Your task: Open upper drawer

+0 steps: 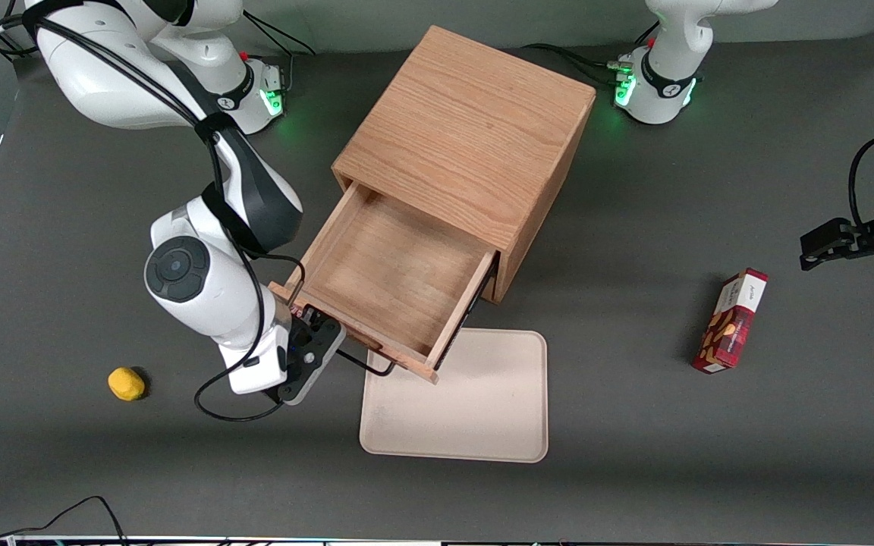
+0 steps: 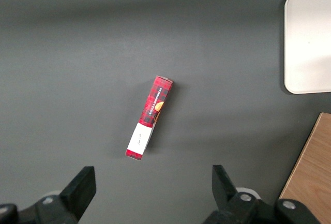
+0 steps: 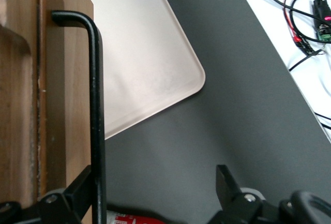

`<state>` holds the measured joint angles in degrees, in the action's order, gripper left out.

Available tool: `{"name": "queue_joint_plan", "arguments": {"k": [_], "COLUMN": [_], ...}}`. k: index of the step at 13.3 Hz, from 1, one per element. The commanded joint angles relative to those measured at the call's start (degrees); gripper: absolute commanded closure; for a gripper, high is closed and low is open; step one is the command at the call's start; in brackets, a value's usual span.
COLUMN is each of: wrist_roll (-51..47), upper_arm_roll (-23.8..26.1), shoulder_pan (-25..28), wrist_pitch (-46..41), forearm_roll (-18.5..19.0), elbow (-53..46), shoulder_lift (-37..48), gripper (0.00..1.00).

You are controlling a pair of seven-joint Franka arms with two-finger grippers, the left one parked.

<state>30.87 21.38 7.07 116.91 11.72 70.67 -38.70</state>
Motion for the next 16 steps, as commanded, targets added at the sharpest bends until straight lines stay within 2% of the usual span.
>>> {"name": "queue_joint_plan", "arguments": {"k": [1,8,11,14,15,16], "wrist_roll": [1.7,2.2,1.6,1.6,1.5,1.6], "upper_arm_roll": [-1.3,-1.6,-1.7,-2.7,-3.0,-3.8], "shoulder_pan": [0.7,-1.5,-2.5,-6.9,-9.7,-11.5], "wrist_pitch": [0.2,-0.4,-0.9,-1.6,-2.8,-3.2], "forearm_roll": [-1.9,-6.7,-6.7,-7.9,-11.1,-12.3], "elbow": [-3.4,-4.7,-4.3,0.7,5.8,10.2], "shoulder_lift": [-1.7,-0.3,2.2,12.0,17.4,22.0], "gripper": [0.00,0.00,0.00,0.00,0.00,0.00]}}
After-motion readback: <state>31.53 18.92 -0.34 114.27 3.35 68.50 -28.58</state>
